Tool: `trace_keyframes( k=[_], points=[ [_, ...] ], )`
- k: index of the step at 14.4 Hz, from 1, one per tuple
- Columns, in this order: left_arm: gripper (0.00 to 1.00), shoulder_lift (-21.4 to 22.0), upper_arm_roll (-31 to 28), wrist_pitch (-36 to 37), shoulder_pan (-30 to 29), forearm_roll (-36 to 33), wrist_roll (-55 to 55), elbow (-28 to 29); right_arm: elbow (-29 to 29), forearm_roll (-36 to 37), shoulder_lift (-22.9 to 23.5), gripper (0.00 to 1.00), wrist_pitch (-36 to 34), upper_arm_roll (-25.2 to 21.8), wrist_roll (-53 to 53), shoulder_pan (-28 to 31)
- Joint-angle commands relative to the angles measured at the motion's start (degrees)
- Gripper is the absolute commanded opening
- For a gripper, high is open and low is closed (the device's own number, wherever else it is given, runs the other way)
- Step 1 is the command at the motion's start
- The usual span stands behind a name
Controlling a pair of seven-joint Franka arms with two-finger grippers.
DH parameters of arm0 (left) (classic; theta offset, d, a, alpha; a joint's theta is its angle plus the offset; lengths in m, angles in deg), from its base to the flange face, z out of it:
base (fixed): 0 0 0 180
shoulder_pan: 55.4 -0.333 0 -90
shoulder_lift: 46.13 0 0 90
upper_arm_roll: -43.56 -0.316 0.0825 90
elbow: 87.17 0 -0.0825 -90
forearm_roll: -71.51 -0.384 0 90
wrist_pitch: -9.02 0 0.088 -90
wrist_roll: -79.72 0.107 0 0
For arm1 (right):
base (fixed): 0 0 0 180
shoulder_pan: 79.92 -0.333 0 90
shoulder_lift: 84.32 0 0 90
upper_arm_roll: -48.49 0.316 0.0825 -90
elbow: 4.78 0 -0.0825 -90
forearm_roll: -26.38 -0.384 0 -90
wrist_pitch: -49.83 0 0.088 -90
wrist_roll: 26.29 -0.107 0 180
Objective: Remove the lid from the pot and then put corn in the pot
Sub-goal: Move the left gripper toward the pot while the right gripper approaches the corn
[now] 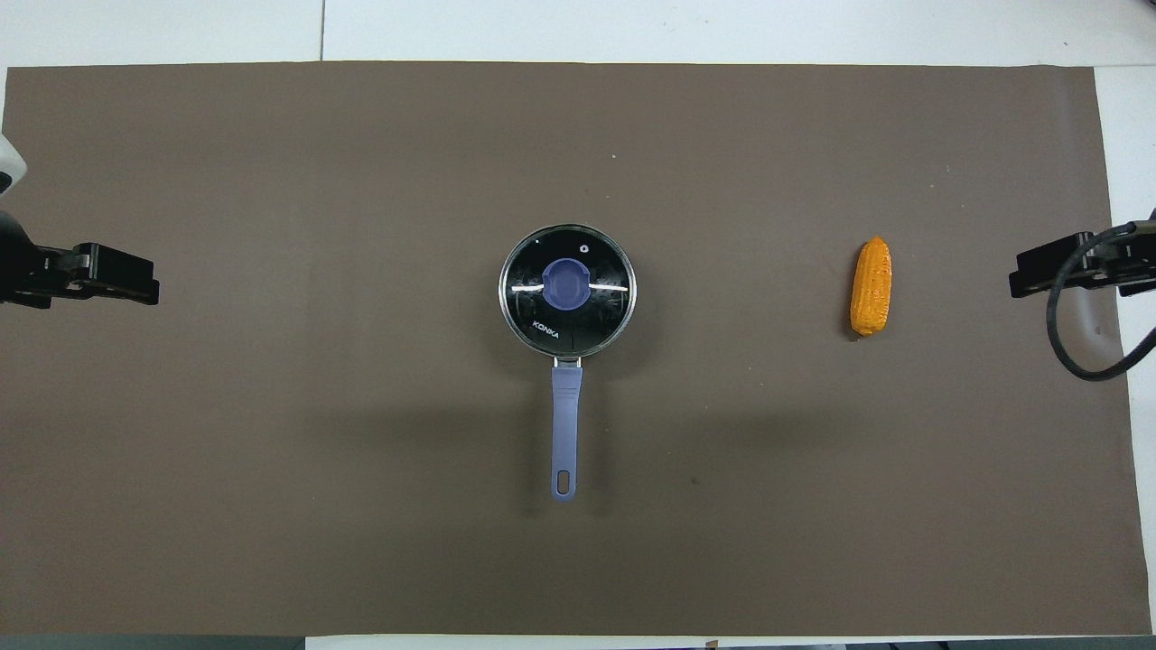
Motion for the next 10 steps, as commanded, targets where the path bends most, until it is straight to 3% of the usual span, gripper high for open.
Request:
trace_keyframes(
  k=[1, 6, 10],
  points=[
    [1.0, 1.2, -0.3, 0.9, 0.3, 0.6, 1.3, 1.1, 0.3, 0.7, -0.6, 1.0, -0.4, 0.2, 1.4, 0.0],
    [1.0, 1.4, -0.5, 0.8, 0.1, 0.6, 1.8, 1.1, 0.6, 0.0, -0.7, 1.0, 0.5, 0.2, -0.1, 0.0],
    [1.0, 1.8, -0.5, 0.6, 0.4, 0.6, 1.8, 1.5, 1.0, -0.3, -0.7, 1.0, 5.2, 0.2, 0.5, -1.6]
  ],
)
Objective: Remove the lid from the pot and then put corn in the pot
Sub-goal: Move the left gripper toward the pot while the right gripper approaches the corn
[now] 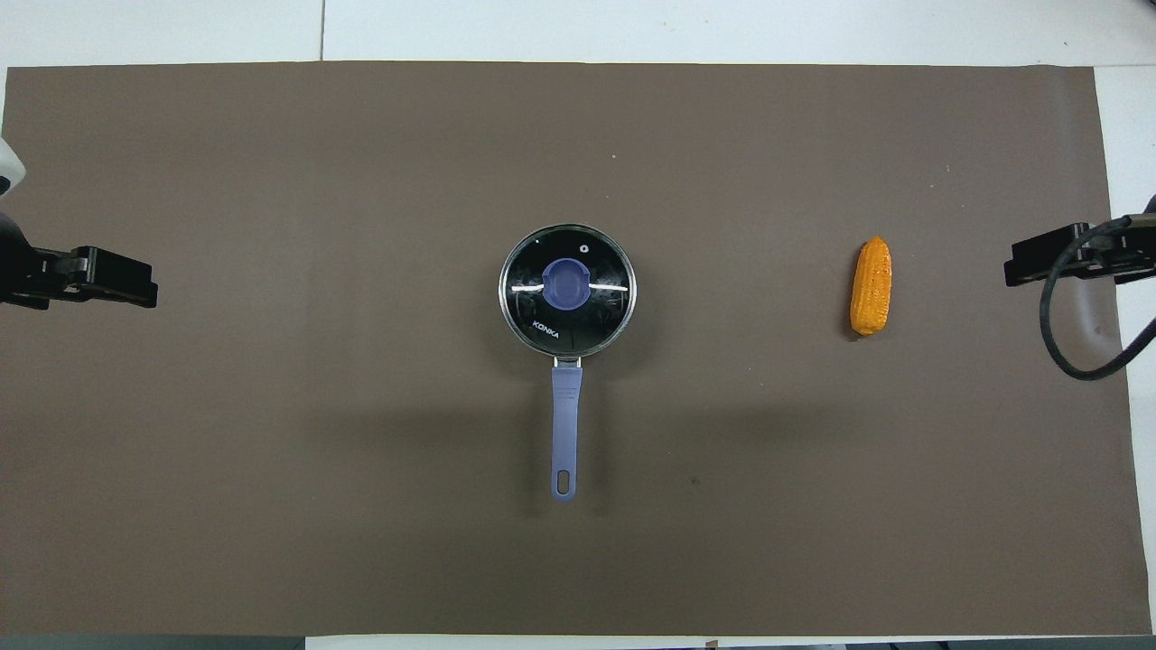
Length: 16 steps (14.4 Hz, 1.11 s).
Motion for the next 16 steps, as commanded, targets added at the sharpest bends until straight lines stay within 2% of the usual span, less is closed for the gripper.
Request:
trace_keyframes(
  k=[1, 4, 6, 8, 11, 16],
  points=[
    [1.0, 1.6, -0.4, 0.2, 0.4, 0.6, 1.1, 1.5, 1.2, -0.3, -0.7, 1.0, 3.4, 0.2, 0.3, -0.8],
    [1.0, 1.7, -0.1, 0.2, 0.5, 0.6, 1.1, 1.6, 3.1, -0.7, -1.0, 1.0, 7.7, 0.2, -0.8, -0.9],
    [1.0, 1.7, 0.0, -0.4, 1.4, 0.6, 0.5, 1.7, 9.3, -1.0, -3.0, 1.0, 16.9, 0.3, -1.5, -0.9],
    [1.0, 1.6, 0.1, -3.1, 2.6, 0.8, 0.4, 2.0, 12.8, -1.0, -3.7, 1.0, 22.3, 0.2, -1.6, -0.9],
    [1.0, 1.2, 0.1, -4.1, 5.4, 0.9, 0.5, 2.2, 13.2, -1.0, -1.1, 1.0, 25.7, 0.3, -1.8, -0.9],
    [1.0, 0.4, 0.0, -8.0, 10.8, 2.0, -2.9, 2.3, 14.3, -0.9, 5.6, 1.0, 33.0, 0.2, -5.9, -1.8]
  ],
)
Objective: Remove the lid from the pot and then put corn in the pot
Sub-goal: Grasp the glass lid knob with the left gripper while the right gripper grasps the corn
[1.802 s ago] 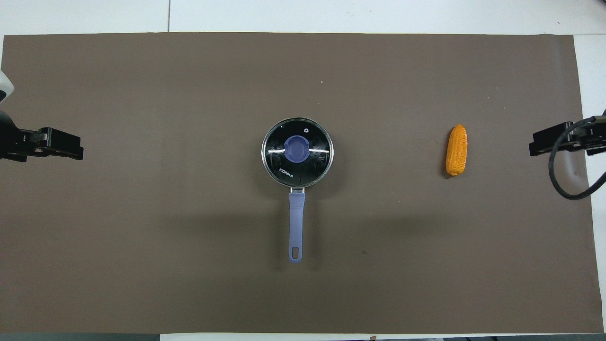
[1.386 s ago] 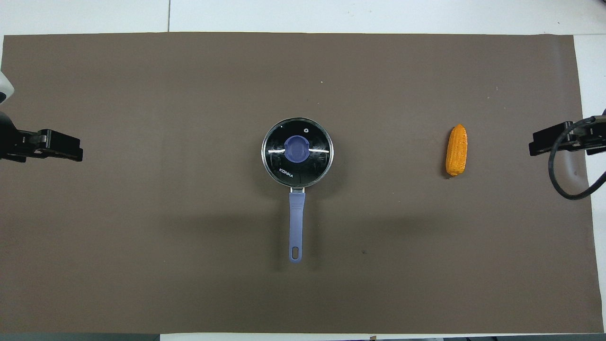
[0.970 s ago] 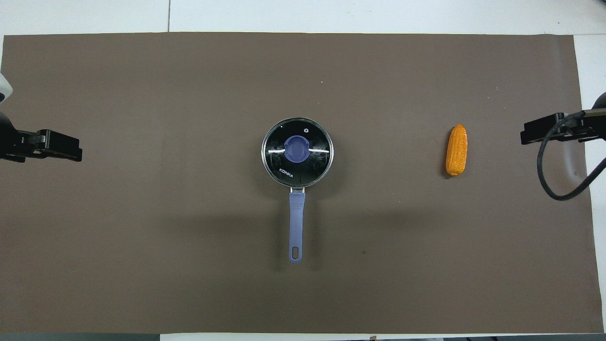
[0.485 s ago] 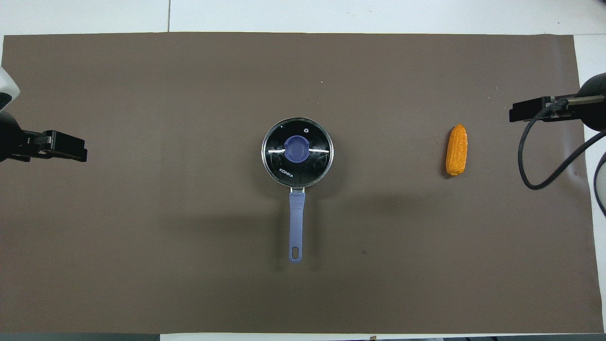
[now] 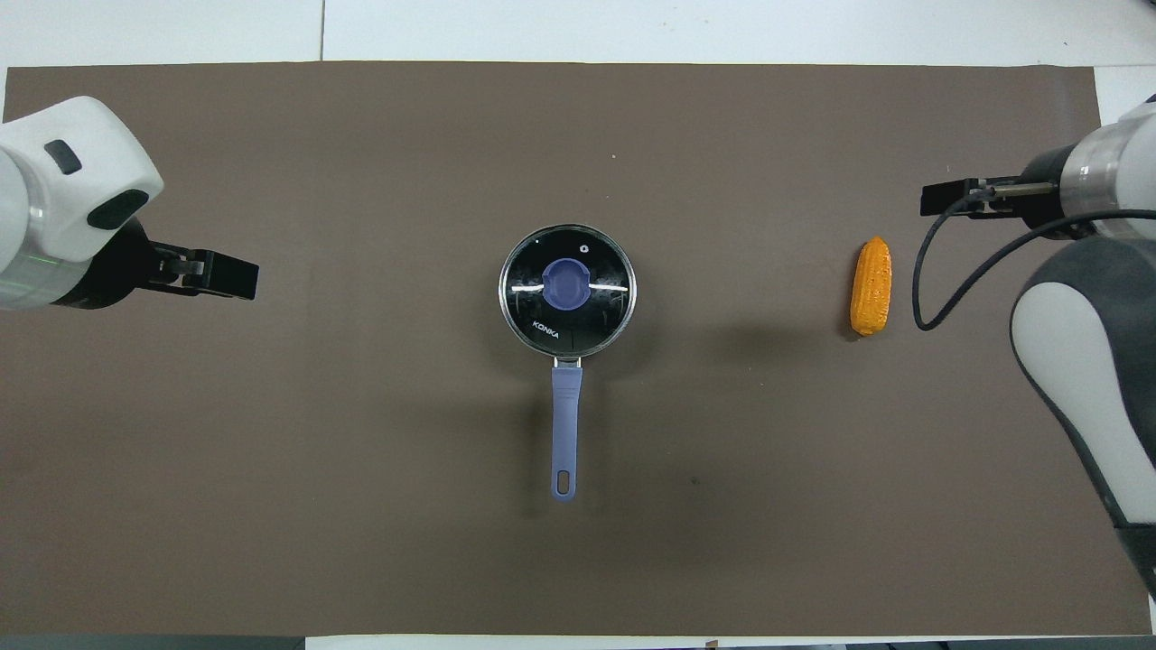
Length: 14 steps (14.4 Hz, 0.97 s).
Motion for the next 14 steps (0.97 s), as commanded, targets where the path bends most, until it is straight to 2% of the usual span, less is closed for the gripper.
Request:
trace_keyframes(
  k=[1, 4, 8, 11, 14],
  points=[
    [1.0, 0.0, -0.8, -2.5, 3.1, 1.1, -1.8, 1.2, 2.9, -0.6, 2.3, 1.0, 5.8, 0.2, -2.7, -0.7],
    [1.0, -2.4, -0.7, -3.8, 6.2, 1.2, -4.0, 1.0, 8.5, -0.6, 2.1, 1.0, 9.9, 0.2, -2.2, -1.7],
    [1.0, -6.9, -0.8, -7.2, 11.6, 1.2, -9.3, -0.9, 18.5, -0.6, 3.1, 1.0, 23.9, 0.2, -1.3, -1.7],
    [1.0, -13.3, -0.8, -8.0, 14.2, 1.1, -13.1, -4.5, 22.0, -0.6, 4.0, 1.0, 26.5, 0.2, -1.4, -1.3],
    [1.0, -20.9, -0.7, -10.8, 17.3, 1.4, -21.7, -11.5, 23.7, -0.6, 5.4, 1.0, 28.1, 0.2, -1.1, -0.3]
  ],
)
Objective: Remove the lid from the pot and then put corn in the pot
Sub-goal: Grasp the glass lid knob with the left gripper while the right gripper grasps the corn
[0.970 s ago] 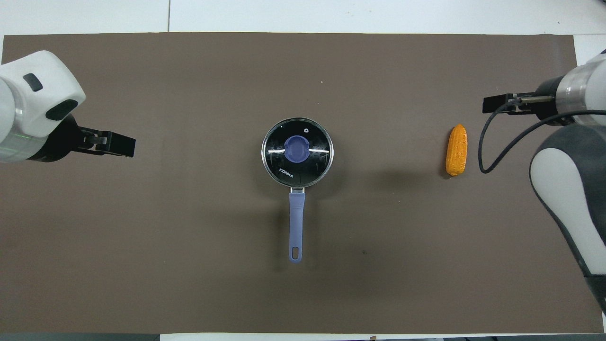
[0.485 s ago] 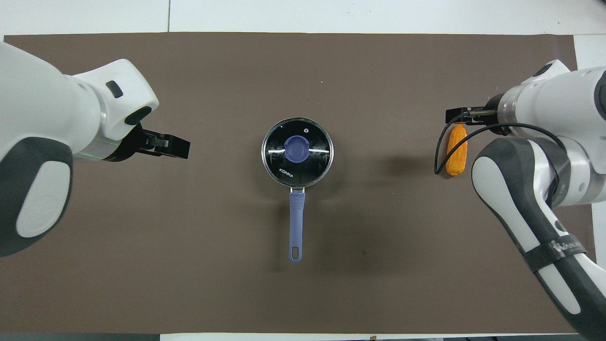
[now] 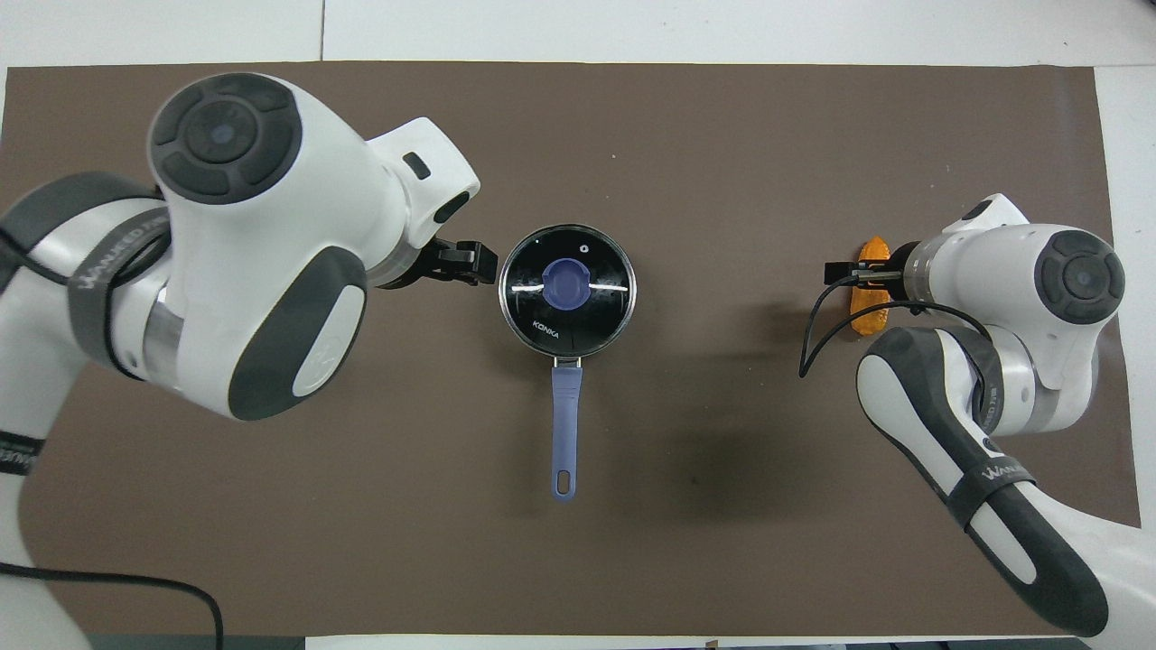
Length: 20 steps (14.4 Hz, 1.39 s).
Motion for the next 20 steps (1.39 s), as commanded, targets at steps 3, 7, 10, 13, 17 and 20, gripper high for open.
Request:
trace_keyframes(
  k=[3, 7, 10, 13, 17, 20],
  points=[
    [1.0, -8.5, -0.8, -2.7, 3.2, 1.7, -8.8, -7.9, 1.5, -0.6, 2.9, 0.99, 1.8, 0.3, 3.8, 2.3],
    [1.0, -11.0, -0.8, -3.5, 5.2, 1.7, -12.9, -9.0, 1.3, -0.8, 3.4, 0.91, 1.7, 0.3, 4.2, 2.4],
    [1.0, -14.1, -1.0, -6.4, 8.2, 1.2, -16.1, -9.0, 1.4, -0.8, 3.4, 0.72, 1.7, 0.3, 4.3, 2.4],
    [1.0, -15.5, -1.0, -6.7, 8.3, 0.6, -16.1, -9.0, 1.5, -0.8, 3.3, 0.5, 1.6, 0.3, 4.3, 2.4],
    [1.0, -16.5, -1.0, -7.2, 9.1, -0.1, -15.8, -9.0, 0.2, -0.8, 3.4, 0.05, 0.4, 0.3, 4.8, 2.6],
    [1.0, -16.5, -1.0, -7.2, 9.3, 0.0, -15.9, -9.0, -6.4, -0.8, 3.0, 0.0, -7.5, 0.3, 4.8, 2.1]
  ],
)
